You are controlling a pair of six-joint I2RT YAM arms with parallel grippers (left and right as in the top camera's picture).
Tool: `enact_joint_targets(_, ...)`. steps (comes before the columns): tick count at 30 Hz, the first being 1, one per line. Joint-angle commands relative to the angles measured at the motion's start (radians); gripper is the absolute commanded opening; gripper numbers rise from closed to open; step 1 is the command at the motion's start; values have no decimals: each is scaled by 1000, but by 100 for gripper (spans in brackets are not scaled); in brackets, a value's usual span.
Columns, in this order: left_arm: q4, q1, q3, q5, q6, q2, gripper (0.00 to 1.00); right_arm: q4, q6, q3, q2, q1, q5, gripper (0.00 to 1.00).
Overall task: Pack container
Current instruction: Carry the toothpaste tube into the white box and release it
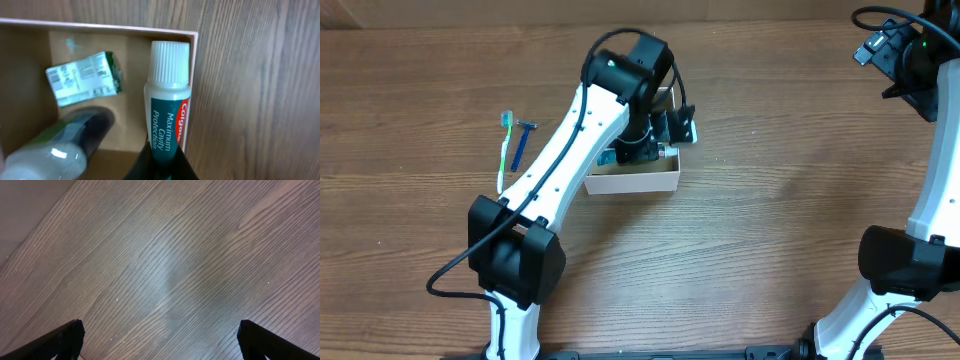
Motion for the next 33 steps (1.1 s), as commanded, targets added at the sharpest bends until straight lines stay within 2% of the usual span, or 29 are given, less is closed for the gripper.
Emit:
enact_joint_targets(1,58,2,-94,12,154,-8,4,4,7,4,-10,-3,6,100)
enact_joint_targets(12,362,2,-371,-50,181,-2,4,4,7,4,-10,-3,6,100)
enact_joint_targets(13,393,3,-404,-52,181,-2,7,4,7,4,-10,-3,6,100)
enact_joint_targets(15,427,4,-442,-52,181,-2,20,4,7,4,-10,-3,6,100)
enact_joint_targets(16,440,4,-458,-52,181,-2,36,4,7,4,-10,-3,6,100)
enact_joint_targets(17,452,4,-463,-58,180,-2,42,4,7,4,-10,-3,6,100)
enact_joint_targets(18,475,3,-463,-68,167,-3,66,4,7,4,-10,-3,6,100)
enact_joint_targets(19,485,1,-459,-72,155,-3,73,4,7,4,-10,-3,6,100)
enact_joint_targets(25,465,-12,-327,-119,56,-4,78,4,7,4,-10,-3,6,100)
enact_joint_targets(28,392,-12,-202,-126,39,-6,78,4,7,4,-10,-3,6,100)
enact_joint_targets(33,261,-19,63,-134,-155,-16,77,4,7,4,-10,-3,6,100)
